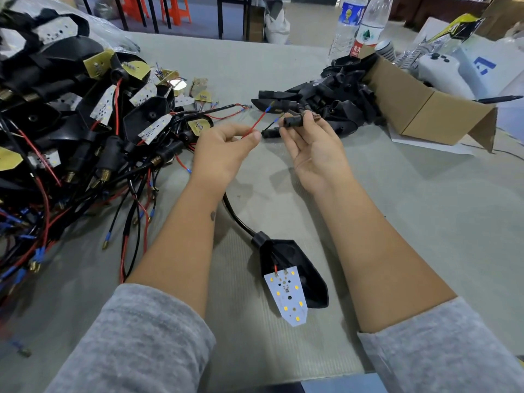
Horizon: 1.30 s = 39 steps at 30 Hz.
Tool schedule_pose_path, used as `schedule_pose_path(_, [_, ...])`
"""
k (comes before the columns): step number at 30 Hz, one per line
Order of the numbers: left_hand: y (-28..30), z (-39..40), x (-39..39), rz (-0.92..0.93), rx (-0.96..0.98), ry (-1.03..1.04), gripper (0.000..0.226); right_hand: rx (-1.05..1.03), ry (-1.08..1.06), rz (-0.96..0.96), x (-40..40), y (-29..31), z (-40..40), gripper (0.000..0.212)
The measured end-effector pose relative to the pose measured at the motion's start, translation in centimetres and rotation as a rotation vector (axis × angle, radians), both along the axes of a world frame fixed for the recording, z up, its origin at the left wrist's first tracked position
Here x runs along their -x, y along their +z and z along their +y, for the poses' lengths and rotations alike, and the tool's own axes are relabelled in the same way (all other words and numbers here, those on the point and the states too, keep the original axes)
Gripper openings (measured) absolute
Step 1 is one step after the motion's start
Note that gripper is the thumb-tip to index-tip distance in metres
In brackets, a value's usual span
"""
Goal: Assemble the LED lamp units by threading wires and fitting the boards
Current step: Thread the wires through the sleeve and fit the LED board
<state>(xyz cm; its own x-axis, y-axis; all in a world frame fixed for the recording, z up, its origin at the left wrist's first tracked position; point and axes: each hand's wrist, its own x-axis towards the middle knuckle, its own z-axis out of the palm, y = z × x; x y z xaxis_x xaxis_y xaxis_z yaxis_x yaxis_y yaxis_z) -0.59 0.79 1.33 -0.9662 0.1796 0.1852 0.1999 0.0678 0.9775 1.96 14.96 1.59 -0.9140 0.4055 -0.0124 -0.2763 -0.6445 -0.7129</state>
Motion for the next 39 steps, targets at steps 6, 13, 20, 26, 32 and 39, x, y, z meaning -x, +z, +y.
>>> schedule_pose_path(6, [-0.1, 0.0, -0.1, -0.010, 0.020, -0.022, 0.014, 0.007, 0.067, 0.019, -0.1, 0.2, -0.3, 0.007])
schedule_pose_path(13, [-0.1, 0.0, -0.1, 0.008, 0.047, 0.008, 0.014, -0.149, 0.100, -0.030, -0.5, 0.4, -0.2, 0.007])
schedule_pose_path(20, [-0.4, 0.0, 0.3, 0.019, 0.077, 0.016, 0.008, -0.290, 0.090, -0.039, -0.2, 0.1, -0.9, 0.002])
schedule_pose_path(26, [-0.7, 0.1, 0.9, 0.015, 0.089, 0.065, 0.011, -0.076, 0.032, -0.039, -0.5, 0.3, 0.0, 0.006])
schedule_pose_path(32, [-0.6, 0.0, 0.6, 0.029, 0.091, 0.054, 0.006, -0.374, 0.077, -0.096, -0.5, 0.2, -0.9, 0.002])
schedule_pose_path(39, [-0.6, -0.1, 0.7, 0.018, 0.097, 0.053, 0.013, -0.311, 0.011, -0.089, -0.1, -0.1, -0.8, 0.005])
